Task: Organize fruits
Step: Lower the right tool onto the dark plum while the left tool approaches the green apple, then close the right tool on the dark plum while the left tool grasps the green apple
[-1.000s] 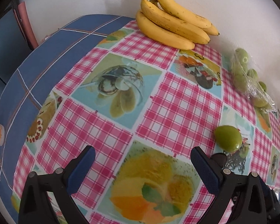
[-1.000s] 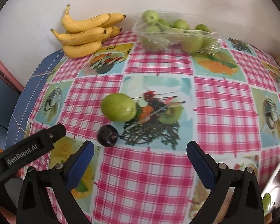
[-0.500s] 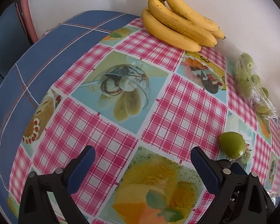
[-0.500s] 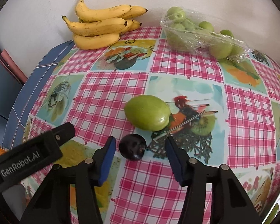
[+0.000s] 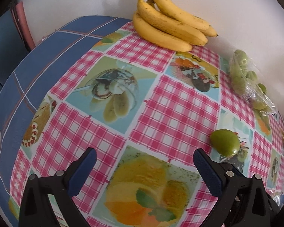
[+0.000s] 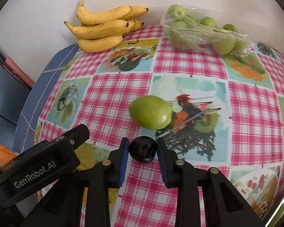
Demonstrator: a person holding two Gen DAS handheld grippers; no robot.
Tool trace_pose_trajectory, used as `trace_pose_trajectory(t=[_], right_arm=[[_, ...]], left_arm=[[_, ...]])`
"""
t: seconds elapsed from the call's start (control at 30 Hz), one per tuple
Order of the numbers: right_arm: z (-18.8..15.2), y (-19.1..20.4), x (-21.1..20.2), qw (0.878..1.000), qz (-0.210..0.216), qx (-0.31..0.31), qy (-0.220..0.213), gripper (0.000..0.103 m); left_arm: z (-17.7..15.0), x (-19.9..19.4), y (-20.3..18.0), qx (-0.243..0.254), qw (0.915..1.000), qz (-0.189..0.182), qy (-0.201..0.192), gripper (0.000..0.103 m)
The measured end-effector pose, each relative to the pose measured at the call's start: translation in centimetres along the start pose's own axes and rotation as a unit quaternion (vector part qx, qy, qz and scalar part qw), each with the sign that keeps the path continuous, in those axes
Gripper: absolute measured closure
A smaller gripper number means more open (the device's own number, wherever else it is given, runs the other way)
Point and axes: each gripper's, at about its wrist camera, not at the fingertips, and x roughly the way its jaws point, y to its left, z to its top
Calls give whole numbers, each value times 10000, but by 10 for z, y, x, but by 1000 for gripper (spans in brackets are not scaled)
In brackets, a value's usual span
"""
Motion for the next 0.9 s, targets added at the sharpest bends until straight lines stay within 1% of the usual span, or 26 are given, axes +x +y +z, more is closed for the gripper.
trace_pose_trajectory(t=[0.1,0.27,0.33,0.4,0.47,0.57,0.73,0.83,0.9], right_arm=[[2,-12,-8,9999,18,135,28,72],[4,-48,-20,9988,-169,466,7,72],[4,-62,-26,9982,-236,557,-23,72],[4,-77,-32,9973,-355,645,-56,72],[3,-90,-37,9965,-355,756,-75,72],[4,-107,-45,9950,-367,918,-126,72],[4,-125,-52,9935,-347,1073,-174,72],[3,-133,-55,9929,-337,1128,-187,72],[3,-134,-55,9926,-328,1155,-185,72]], left_arm=[[-1,-2,-5,13,10000,-29,9,0],[-4,1,-5,-174,9996,-118,168,0],[-4,1,-11,-94,9997,-146,157,1],[-3,0,-25,147,9997,-170,81,1],[-1,-1,-41,414,9989,-236,49,1],[2,0,-66,780,9960,-441,23,2],[10,4,-101,1382,9889,-532,76,9],[14,12,-114,1610,9853,-559,153,13],[17,18,-120,1704,9837,-527,246,20]])
